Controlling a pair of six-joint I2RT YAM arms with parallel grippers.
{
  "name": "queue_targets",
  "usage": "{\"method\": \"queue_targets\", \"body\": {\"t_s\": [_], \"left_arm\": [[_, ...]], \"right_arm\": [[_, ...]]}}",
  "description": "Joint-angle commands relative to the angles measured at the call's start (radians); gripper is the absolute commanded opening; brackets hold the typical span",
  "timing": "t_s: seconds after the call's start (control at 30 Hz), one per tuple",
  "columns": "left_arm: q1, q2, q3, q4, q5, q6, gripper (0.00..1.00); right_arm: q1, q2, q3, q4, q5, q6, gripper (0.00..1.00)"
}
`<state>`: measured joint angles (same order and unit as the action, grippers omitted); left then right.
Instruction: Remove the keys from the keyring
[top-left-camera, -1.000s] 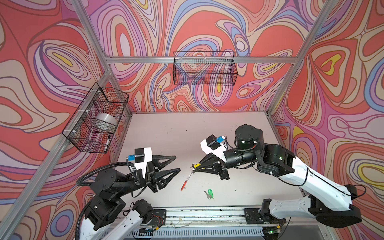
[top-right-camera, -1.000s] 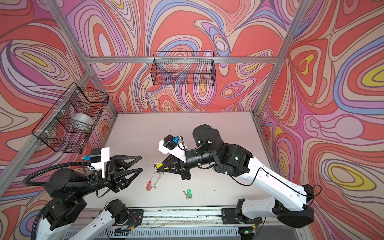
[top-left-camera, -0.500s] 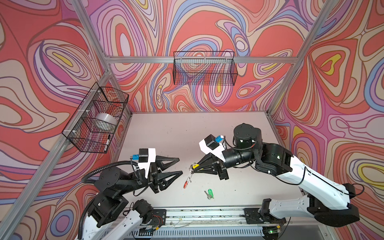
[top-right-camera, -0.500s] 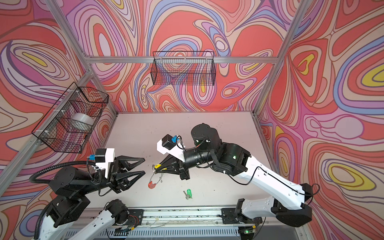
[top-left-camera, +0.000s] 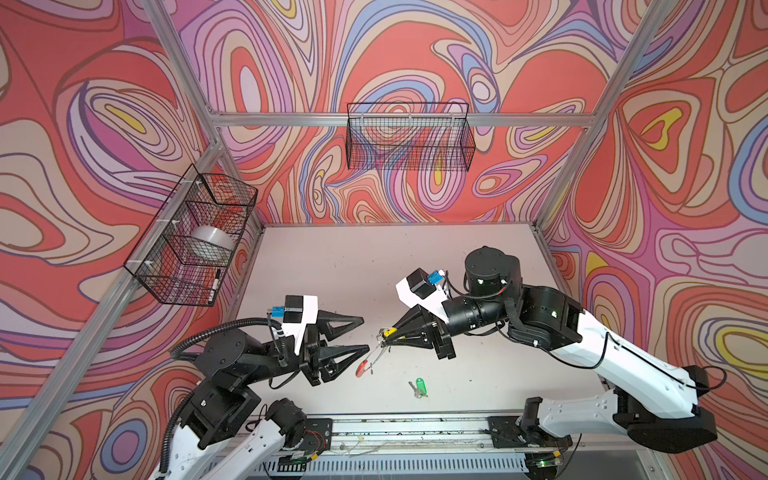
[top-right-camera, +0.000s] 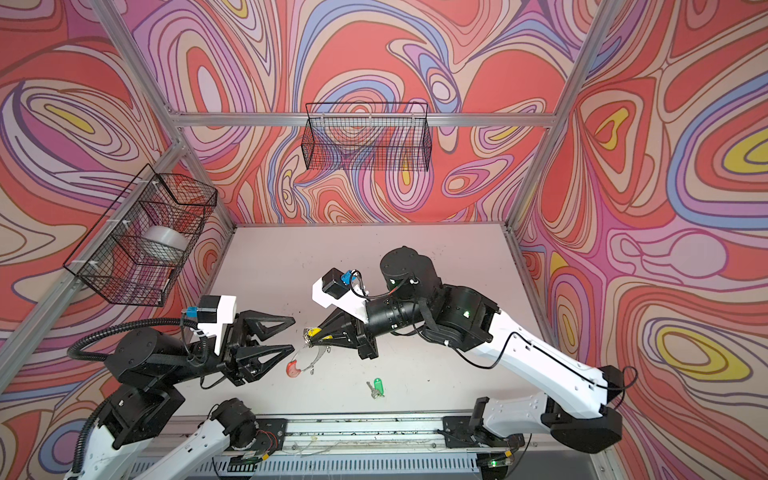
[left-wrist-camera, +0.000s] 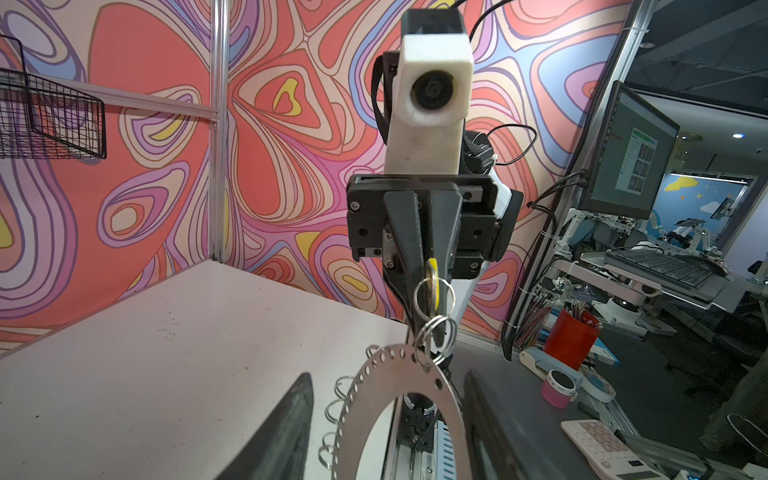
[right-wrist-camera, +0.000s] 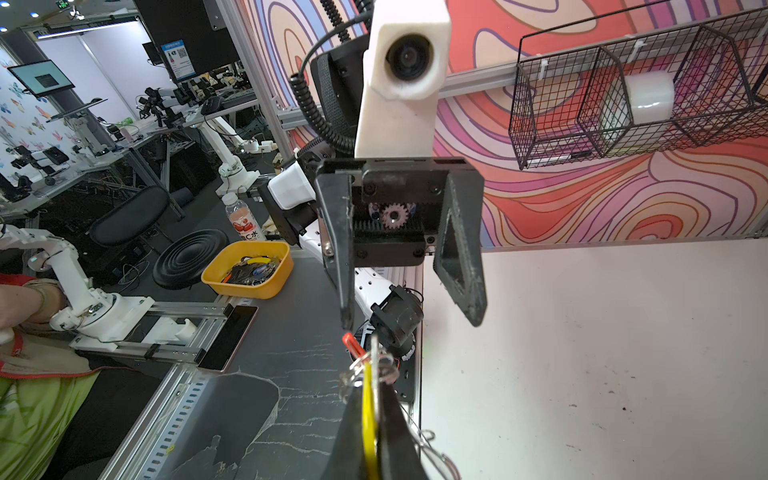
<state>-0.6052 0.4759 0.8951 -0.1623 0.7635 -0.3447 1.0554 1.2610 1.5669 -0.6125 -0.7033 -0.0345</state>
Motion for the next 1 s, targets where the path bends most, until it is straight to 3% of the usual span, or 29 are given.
{"method": "queue_targets", "body": {"t_s": [0.0,0.6,0.8,0.97], "left_arm": [[-0.003,0.007,-0.004,0.032,0.033,-0.005,0.59],[-0.003,0.052,0.040,0.005,0.067,0.016,0.58],[-0.002,0.074,0.074,-0.039,0.056,0.046,0.38],[-0.003,0.128,0.112,-0.058,0.127,0.045,0.40]], "right_arm": [[0.001,0.009,0.024,0.035,0.011,0.012,0.00],[0.001,0.020,0.029,0.030,0.021,0.016,0.00],[0.000,0.018,0.035,-0.001,0.008,0.005,0.00],[0.002,0.003,0.023,0.000,0.000,0.004,0.00]]}}
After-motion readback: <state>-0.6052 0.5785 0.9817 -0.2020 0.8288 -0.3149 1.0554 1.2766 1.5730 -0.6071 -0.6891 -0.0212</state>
